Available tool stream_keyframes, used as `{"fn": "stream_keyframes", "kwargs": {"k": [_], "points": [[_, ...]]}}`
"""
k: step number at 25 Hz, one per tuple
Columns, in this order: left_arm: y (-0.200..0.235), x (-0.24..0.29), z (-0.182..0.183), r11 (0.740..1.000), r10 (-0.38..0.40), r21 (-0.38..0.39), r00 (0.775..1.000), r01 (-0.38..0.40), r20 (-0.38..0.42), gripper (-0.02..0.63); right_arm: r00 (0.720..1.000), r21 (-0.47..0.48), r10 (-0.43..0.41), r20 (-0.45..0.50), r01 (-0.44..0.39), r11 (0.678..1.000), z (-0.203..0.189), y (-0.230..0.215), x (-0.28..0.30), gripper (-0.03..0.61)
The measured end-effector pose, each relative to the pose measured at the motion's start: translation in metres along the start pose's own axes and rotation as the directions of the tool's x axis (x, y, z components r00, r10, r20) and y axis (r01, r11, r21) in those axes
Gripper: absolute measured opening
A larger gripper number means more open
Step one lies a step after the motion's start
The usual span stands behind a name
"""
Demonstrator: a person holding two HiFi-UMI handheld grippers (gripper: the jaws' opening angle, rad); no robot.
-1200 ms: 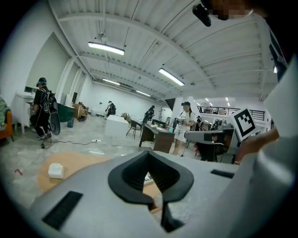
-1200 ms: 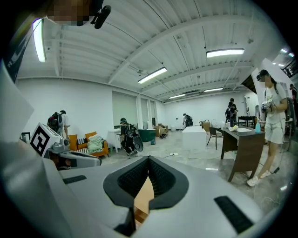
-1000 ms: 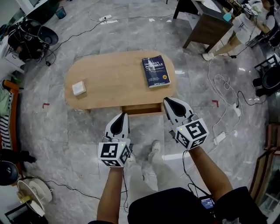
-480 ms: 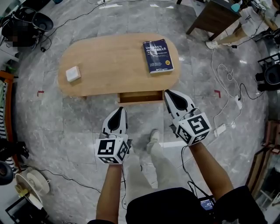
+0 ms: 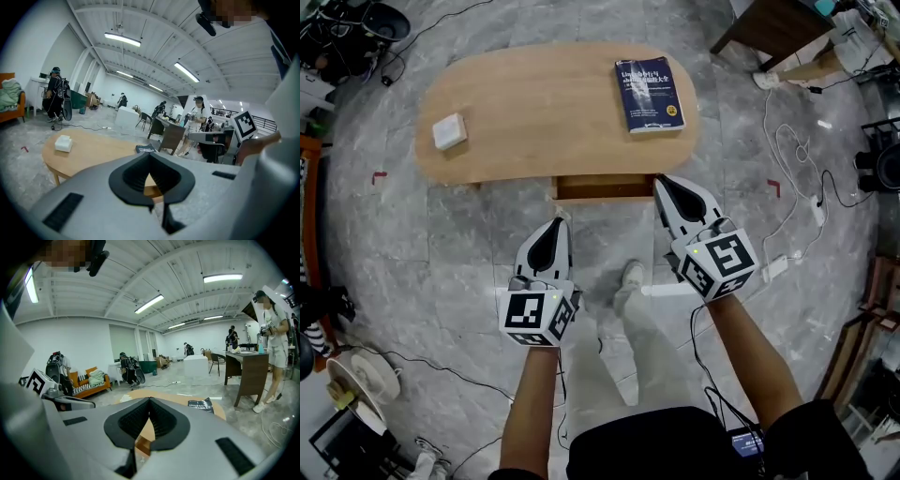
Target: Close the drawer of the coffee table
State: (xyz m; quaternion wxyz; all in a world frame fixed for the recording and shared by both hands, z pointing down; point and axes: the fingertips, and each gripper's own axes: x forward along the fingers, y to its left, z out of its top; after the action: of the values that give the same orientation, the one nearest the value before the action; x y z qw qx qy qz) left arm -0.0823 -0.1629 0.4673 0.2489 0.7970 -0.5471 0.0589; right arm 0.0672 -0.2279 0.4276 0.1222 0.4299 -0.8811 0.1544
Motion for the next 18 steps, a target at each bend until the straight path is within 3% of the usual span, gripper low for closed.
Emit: {"fn": "stream_keyframes", "kwargs": {"k": [18], "points": [[0.018, 0.016, -0.068, 1.000, 0.002, -0.014, 0.999, -0.003, -0.050, -0.002, 0.998, 0.025, 0.013, -0.055, -0.012, 1.000, -0.074, -0.002, 0.026, 0.011]]}}
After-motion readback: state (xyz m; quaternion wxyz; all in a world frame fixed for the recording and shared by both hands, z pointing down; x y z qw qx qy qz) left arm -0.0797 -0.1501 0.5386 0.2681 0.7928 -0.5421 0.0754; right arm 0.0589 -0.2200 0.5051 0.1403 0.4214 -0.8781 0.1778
